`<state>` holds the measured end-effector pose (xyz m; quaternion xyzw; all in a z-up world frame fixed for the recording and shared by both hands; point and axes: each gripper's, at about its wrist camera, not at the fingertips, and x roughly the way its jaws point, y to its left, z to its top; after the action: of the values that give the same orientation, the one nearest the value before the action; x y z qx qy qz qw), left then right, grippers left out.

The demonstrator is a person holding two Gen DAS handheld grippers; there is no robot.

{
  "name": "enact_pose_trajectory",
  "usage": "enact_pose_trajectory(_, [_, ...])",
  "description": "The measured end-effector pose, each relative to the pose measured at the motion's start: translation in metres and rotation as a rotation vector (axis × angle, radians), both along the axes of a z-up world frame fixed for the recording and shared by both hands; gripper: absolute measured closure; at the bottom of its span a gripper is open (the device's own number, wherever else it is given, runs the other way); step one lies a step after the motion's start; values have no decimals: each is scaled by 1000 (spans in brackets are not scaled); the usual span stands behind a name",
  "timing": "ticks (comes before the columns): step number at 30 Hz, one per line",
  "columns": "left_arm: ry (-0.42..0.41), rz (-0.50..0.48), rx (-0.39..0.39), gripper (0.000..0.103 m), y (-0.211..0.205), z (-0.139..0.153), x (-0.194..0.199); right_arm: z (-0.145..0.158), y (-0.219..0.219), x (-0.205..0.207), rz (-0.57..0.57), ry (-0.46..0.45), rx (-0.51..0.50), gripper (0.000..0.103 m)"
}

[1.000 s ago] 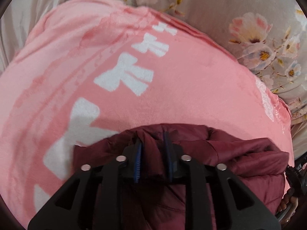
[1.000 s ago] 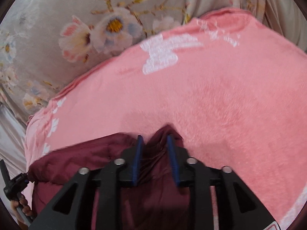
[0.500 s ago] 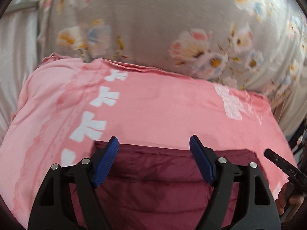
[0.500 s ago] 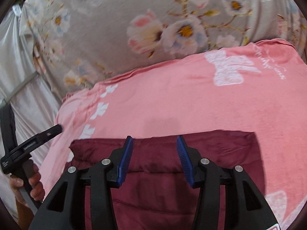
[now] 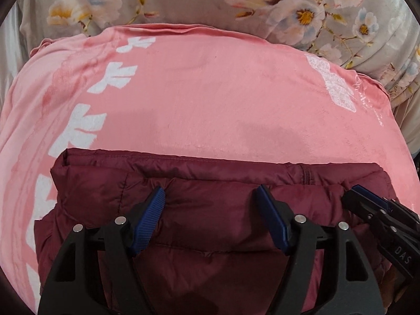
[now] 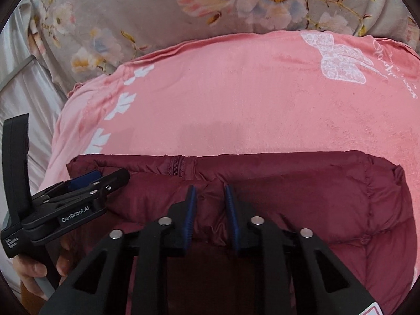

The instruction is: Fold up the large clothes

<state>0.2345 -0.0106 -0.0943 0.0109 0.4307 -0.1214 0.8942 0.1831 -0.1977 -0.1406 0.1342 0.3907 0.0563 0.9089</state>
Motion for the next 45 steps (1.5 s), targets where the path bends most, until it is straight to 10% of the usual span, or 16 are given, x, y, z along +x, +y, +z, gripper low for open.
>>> enact_pose_trajectory(28, [-86, 22, 30, 31, -4, -29, 0, -12, 5, -4, -17, 3, 64, 90])
enact_pose_trajectory(35, [-97, 98, -127, 31, 44, 4, -24, 16, 37, -8, 30, -23, 25, 90])
enact_pose_trajectory(45, [-57, 197, -19, 31, 91, -7, -24, -16, 69, 12, 22, 48, -37, 99])
